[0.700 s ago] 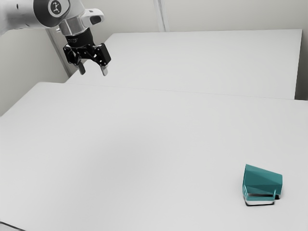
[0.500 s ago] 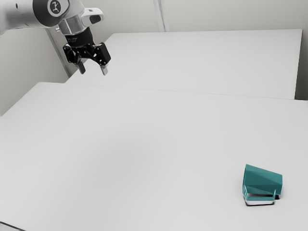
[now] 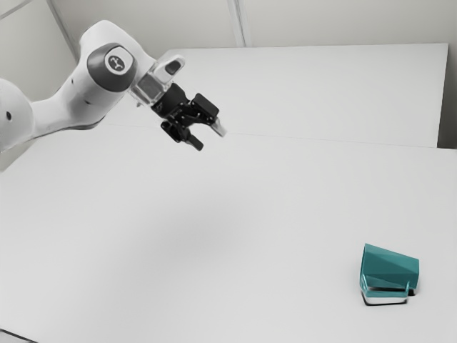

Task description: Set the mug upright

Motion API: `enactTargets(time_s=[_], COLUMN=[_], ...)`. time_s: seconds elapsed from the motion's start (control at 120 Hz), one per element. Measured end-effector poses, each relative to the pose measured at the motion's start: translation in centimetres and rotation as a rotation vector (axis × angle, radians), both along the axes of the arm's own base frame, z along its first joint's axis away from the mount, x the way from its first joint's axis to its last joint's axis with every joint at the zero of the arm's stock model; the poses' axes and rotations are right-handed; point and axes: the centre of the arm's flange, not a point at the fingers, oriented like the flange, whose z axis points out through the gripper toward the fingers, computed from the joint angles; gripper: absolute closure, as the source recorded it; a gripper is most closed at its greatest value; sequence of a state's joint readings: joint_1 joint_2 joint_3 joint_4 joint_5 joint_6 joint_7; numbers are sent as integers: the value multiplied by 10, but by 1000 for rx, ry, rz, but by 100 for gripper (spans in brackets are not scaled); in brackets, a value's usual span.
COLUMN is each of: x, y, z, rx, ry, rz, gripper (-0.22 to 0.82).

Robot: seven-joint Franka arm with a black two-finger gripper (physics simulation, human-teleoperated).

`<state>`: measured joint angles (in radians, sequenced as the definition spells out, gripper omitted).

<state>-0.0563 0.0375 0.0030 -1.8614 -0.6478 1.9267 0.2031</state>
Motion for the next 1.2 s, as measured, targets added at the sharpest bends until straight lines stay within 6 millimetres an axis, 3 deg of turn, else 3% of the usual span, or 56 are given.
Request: enactTargets(time_s=[0.233,0.342,0.483,0.742,0.925,1.2], x=[-6,-11,-14,-22,-32,-43], y=[-25,-49,-80,-128,-163,-195], z=[-63,-98,-128,-165,-179,-203], rx=[-214,-283,-329,-395,-422,-469], ry=[-38,-31,-57,-104,-140,-96], rz=[4,-24,-76,-168,-225,-189], gripper=[2,2,2,2,2,2])
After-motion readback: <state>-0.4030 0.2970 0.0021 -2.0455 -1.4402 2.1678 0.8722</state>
